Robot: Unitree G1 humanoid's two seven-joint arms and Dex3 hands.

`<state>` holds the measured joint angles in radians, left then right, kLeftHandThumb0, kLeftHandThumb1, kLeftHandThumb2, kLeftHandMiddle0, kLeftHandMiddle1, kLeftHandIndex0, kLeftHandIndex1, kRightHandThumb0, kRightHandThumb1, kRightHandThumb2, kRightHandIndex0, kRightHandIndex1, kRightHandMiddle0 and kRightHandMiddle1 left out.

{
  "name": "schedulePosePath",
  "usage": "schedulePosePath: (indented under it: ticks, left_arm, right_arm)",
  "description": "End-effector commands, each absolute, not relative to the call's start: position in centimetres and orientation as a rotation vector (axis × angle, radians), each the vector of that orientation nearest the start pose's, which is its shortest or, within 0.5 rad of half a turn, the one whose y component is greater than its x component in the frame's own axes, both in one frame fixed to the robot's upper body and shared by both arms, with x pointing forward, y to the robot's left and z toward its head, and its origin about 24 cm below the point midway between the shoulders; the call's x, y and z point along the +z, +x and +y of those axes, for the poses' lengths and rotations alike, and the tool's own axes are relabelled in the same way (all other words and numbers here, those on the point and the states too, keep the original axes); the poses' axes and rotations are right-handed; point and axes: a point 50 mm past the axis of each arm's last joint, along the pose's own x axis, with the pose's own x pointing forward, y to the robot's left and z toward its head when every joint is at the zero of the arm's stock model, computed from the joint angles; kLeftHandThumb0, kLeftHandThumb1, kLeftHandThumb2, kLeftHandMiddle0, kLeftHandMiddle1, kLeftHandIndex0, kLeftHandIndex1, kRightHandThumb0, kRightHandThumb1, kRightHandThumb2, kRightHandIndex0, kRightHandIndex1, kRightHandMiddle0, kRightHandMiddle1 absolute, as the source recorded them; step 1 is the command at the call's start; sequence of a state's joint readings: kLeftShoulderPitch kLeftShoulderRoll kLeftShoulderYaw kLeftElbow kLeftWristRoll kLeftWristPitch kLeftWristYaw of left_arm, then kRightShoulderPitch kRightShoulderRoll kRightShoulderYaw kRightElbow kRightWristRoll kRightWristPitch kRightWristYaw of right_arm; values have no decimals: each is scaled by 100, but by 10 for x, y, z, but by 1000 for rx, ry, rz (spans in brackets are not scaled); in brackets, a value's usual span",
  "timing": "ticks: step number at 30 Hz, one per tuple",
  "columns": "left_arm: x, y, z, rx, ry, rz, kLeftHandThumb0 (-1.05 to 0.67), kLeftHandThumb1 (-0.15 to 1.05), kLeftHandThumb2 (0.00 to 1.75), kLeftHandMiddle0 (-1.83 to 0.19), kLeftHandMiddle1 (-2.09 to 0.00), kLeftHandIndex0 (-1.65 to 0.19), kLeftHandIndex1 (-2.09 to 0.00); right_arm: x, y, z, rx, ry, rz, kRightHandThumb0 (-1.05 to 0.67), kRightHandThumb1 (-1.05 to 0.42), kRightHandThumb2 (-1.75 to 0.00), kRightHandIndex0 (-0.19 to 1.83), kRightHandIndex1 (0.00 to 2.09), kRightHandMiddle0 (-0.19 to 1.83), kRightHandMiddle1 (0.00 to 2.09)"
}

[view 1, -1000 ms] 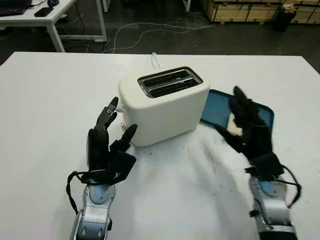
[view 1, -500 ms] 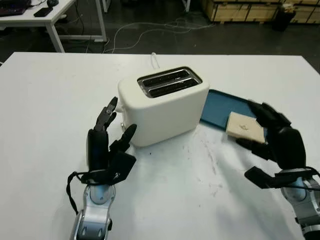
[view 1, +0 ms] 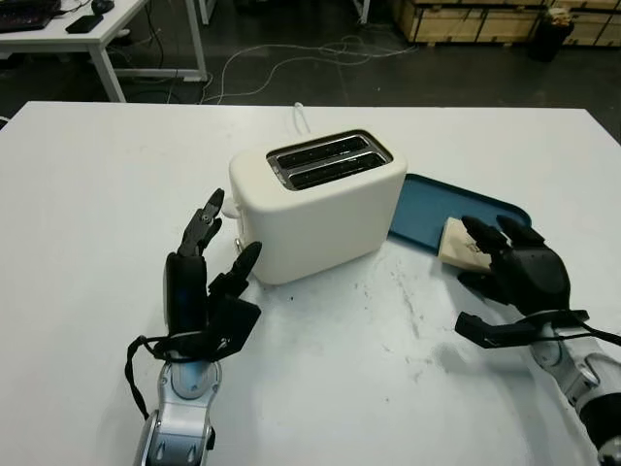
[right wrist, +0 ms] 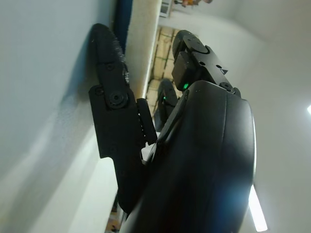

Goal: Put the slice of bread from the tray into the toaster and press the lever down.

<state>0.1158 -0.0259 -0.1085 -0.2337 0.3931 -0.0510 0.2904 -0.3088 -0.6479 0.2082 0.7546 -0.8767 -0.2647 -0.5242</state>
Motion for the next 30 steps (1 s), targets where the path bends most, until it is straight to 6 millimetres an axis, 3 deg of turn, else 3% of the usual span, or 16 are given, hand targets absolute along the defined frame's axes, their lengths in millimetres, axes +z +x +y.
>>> schedulePosePath:
  ticks: [1, 7, 10, 11, 12, 14, 15, 17, 19, 22, 30]
  left_arm:
    - [81, 227, 138, 237, 330, -263, -64, 92, 33, -31, -54, -43, -2]
    - [82, 225, 138, 232, 319, -254, -65, 92, 32, -31, -54, -43, -1]
    - [82, 225, 138, 229, 316, -251, -63, 92, 32, -30, -54, -42, -1]
    - [82, 225, 138, 229, 319, -252, -63, 92, 32, -30, -54, -42, -1]
    - [83, 225, 138, 228, 320, -253, -63, 92, 32, -31, -53, -42, -1]
    - [83, 225, 139, 227, 323, -256, -62, 92, 32, -31, -53, -42, -1]
    - [83, 225, 138, 229, 316, -255, -62, 92, 32, -31, -53, -43, -1]
    - [83, 225, 138, 232, 313, -255, -63, 92, 31, -31, -53, -43, -1]
    - [83, 225, 138, 234, 318, -261, -63, 92, 31, -31, -53, -43, -1]
    - [83, 225, 138, 232, 314, -256, -64, 92, 32, -31, -53, -43, -1]
    - [83, 227, 138, 223, 306, -250, -64, 92, 31, -30, -52, -42, 0]
  right_arm:
    - [19, 282, -291, -33, -1600, -36, -60, -80, -1, 26, 0, 28, 0]
    - [21, 284, -286, -94, -1666, -162, -45, -82, -1, 34, 4, 36, 3]
    - [23, 282, -282, -119, -1664, -271, -34, -83, 0, 67, 13, 58, 8]
    - [23, 283, -281, -120, -1673, -290, -34, -86, -1, 91, 24, 76, 10]
    - [23, 283, -280, -123, -1675, -301, -33, -87, 0, 95, 40, 87, 7]
    - [24, 284, -278, -120, -1689, -313, -36, -90, 0, 82, 118, 108, 20]
    - [24, 285, -278, -116, -1696, -316, -38, -91, -1, 76, 147, 103, 48]
    - [26, 286, -277, -110, -1709, -320, -41, -92, -5, 70, 167, 86, 92]
    - [27, 287, -276, -109, -1718, -331, -42, -92, -6, 71, 173, 79, 115]
    - [29, 287, -276, -101, -1740, -330, -45, -92, -8, 71, 174, 73, 129]
    - [31, 289, -275, -89, -1747, -331, -44, -92, -8, 69, 175, 77, 115]
